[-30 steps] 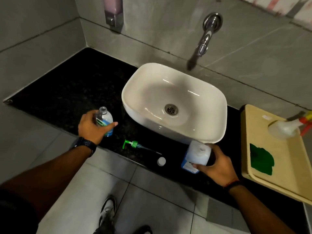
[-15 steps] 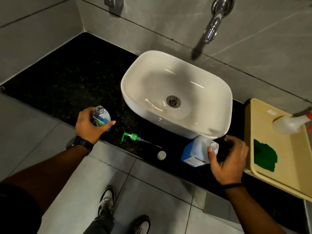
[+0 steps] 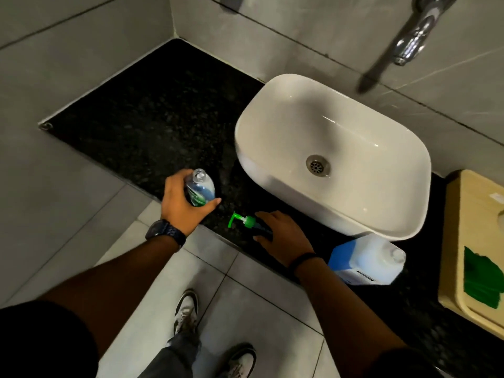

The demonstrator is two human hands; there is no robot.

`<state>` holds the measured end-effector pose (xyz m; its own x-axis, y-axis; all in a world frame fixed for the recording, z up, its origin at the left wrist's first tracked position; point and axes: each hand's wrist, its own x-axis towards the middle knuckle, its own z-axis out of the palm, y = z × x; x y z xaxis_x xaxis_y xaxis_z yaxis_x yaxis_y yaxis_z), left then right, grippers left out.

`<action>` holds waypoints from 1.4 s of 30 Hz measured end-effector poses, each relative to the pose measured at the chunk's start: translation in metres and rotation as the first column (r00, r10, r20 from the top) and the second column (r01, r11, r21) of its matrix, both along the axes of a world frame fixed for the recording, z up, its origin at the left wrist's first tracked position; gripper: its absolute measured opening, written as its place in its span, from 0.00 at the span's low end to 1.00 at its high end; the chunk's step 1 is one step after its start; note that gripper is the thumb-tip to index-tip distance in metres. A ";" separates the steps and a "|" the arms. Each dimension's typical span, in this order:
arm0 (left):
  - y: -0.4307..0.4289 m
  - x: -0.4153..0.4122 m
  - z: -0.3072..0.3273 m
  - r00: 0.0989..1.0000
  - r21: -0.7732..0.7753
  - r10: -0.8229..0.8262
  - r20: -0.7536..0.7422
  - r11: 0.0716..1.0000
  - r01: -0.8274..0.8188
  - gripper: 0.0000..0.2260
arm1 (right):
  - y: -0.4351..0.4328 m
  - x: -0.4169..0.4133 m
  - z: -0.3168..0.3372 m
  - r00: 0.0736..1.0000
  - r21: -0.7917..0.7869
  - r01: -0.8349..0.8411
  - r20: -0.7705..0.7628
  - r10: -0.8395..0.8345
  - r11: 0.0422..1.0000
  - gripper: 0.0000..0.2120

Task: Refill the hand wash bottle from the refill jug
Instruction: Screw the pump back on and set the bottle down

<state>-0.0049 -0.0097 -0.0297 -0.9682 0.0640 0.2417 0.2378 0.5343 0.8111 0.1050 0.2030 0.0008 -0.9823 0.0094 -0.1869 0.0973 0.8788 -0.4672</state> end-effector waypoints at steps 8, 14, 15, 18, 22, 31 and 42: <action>0.006 -0.004 0.023 0.999 0.085 -0.017 -0.039 0.996 0.020 0.34 | -0.019 -0.037 -0.008 0.996 0.029 -0.052 -0.076 0.055 0.998 0.16; 0.010 -0.011 0.064 0.996 0.100 -0.005 -0.089 0.995 0.013 0.35 | -0.030 -0.053 0.075 0.823 -0.280 0.140 -0.500 -0.269 0.950 0.14; 0.012 -0.012 0.073 0.996 0.105 -0.009 -0.090 0.994 0.018 0.35 | -0.031 -0.057 0.098 0.758 -0.373 0.136 -0.557 -0.338 0.918 0.13; 0.021 -0.013 0.096 0.994 0.127 -0.049 -0.097 0.990 0.061 0.35 | -0.034 -0.069 0.169 0.621 -0.613 0.021 -0.611 -0.490 0.790 0.13; 0.039 -0.015 0.125 0.985 0.102 -0.137 -0.104 0.984 0.148 0.34 | -0.032 -0.077 0.243 0.583 -0.689 -0.103 -0.626 -0.518 0.717 0.14; 0.070 -0.005 0.166 0.959 0.131 -0.245 -0.141 0.956 0.263 0.37 | -0.021 -0.073 0.267 0.599 -0.510 -0.200 -0.739 -0.308 0.836 0.15; 0.076 -0.001 0.191 0.940 0.186 -0.289 -0.183 0.928 0.322 0.36 | -0.003 -0.064 0.245 0.781 -0.550 -0.122 -0.567 -0.262 0.826 0.15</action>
